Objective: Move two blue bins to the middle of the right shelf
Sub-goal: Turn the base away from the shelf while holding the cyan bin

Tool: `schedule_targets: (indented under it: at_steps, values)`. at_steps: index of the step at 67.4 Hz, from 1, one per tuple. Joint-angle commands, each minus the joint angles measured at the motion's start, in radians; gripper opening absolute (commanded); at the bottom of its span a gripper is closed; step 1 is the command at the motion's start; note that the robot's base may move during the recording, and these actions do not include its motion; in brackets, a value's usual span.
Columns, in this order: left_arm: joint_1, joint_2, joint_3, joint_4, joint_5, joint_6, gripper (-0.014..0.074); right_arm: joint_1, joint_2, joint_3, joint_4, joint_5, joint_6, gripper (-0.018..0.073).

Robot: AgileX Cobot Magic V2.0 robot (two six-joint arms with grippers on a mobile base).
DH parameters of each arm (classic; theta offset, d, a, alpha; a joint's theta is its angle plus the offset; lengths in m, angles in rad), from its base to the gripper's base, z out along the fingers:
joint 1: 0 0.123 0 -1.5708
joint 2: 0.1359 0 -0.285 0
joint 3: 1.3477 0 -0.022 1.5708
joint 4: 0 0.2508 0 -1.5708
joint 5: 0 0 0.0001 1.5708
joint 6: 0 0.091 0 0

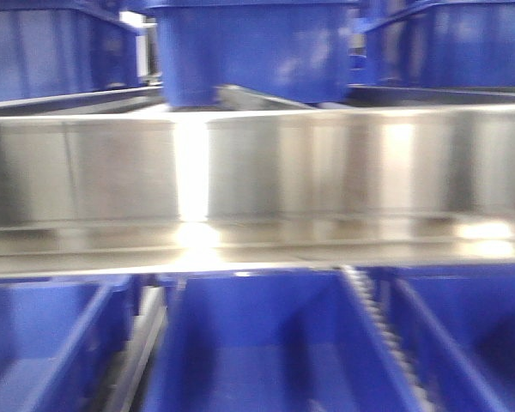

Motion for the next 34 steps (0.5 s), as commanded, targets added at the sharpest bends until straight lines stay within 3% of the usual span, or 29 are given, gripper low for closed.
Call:
schedule_targets:
  at_steps: [1, 34]
  values:
    - [-0.007, -0.019, -0.014, -0.029, -0.035, 0.014, -0.0111, -0.004, -0.009, -0.008, -0.014, -0.083, -0.014, -0.0151]
    - [-0.007, -0.019, -0.014, -0.029, -0.035, 0.014, -0.0111, -0.004, -0.009, -0.008, -0.014, -0.11, -0.014, -0.0151]
